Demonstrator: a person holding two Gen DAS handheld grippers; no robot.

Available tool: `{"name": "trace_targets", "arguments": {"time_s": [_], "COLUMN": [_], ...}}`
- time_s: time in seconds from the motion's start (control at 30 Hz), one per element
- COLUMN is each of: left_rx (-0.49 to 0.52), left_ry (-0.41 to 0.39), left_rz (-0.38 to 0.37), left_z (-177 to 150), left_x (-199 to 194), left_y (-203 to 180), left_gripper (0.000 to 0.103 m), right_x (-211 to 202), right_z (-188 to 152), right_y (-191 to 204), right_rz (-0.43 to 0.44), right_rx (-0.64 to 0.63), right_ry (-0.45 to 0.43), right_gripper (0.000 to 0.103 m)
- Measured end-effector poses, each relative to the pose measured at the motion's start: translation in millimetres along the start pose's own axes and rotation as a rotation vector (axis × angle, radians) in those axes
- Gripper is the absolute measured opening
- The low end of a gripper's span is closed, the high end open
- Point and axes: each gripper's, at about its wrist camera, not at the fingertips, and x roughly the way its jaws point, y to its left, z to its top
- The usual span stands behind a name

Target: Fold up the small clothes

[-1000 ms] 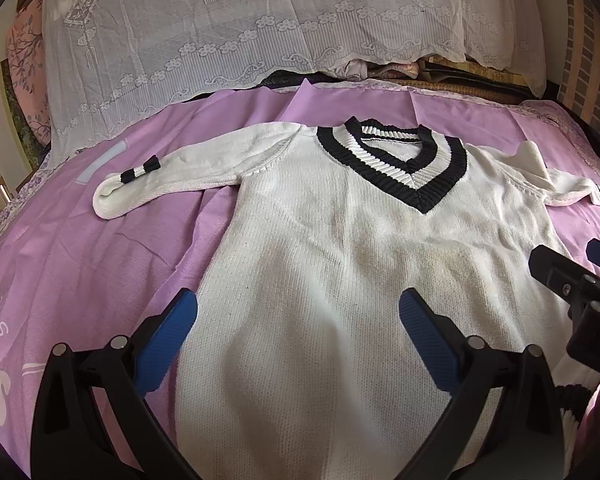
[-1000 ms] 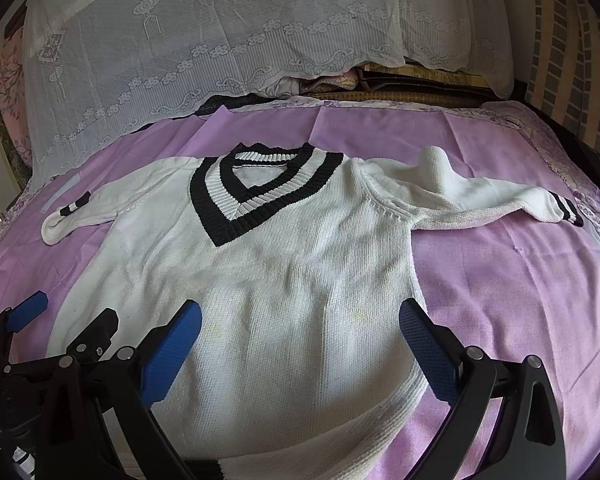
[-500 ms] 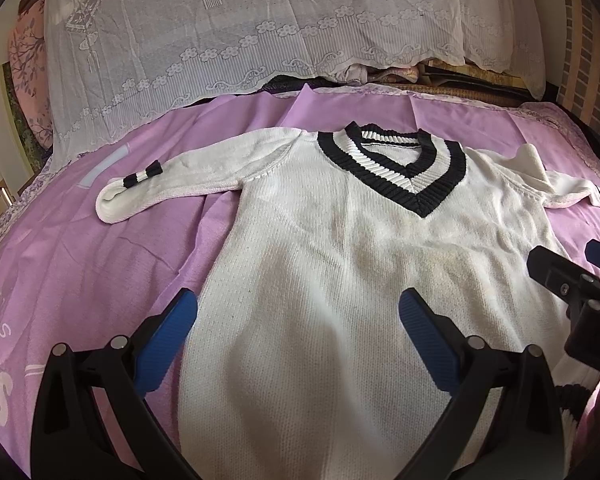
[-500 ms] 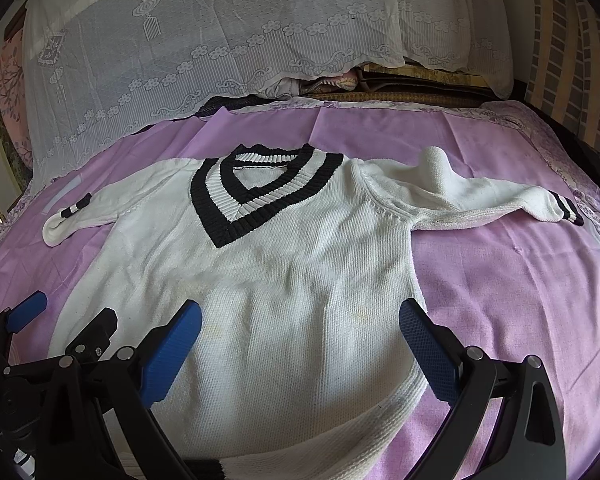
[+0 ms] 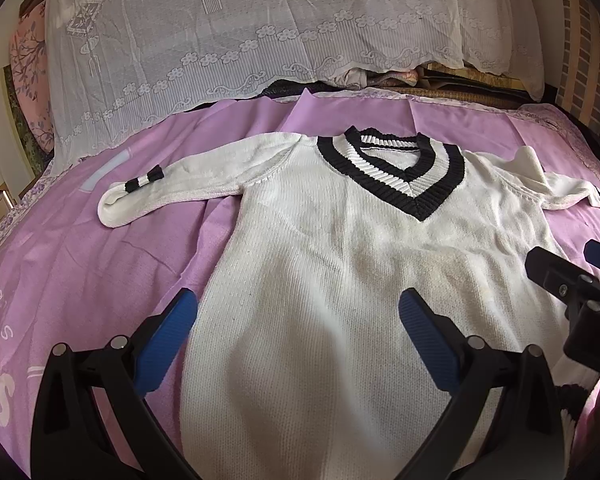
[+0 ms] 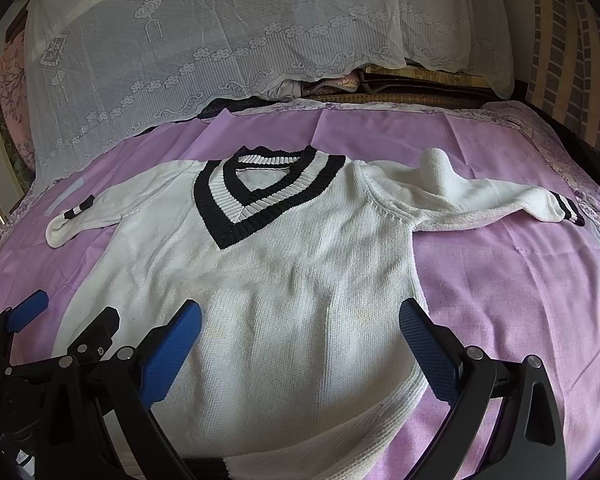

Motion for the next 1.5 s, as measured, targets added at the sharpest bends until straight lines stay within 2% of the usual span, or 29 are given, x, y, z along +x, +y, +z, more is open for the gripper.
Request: {"name": "trace_targets", "arguments": {"time_s": [0.17,0.23,0.37,0.43,1.5], "left_rx": [-0.002,0.017,0.020,0.010,-0.001], "left_ry": [-0.003,-0.041,-0.053,-0.026,-0.012], "left_rz": [0.000,0.020,0.023,0.012,0.002], "left_z": [0.1,-0.3,0.9,0.7,-0.7], "left_x": [-0.2,-3.4,-5.2,-3.6,-2.3], "left_y": [0.2,-0.2,0.7,1.6,3.5], "left_gripper": [0.098,0.098,0.099,0.098,0.099], "right_x": [-0.6,-0.7,-1.0,-1.0,-2.4], "right_z": [-0.5,-0.8,-1.2,-1.0,-0.9], "right_y": [-0.8,-1.1,-1.8,-1.6,-3.2], "right_rz": [0.001,0.001,0.002,0.002,0.004], "right_rx": [0.002,0.002,0.004,0.004,0.013], "right_ry": [0.000,-0.001,-0.005,-0.004,-0.006], "right_gripper": [0.100,0.100,0.100,0.100,0.099]}}
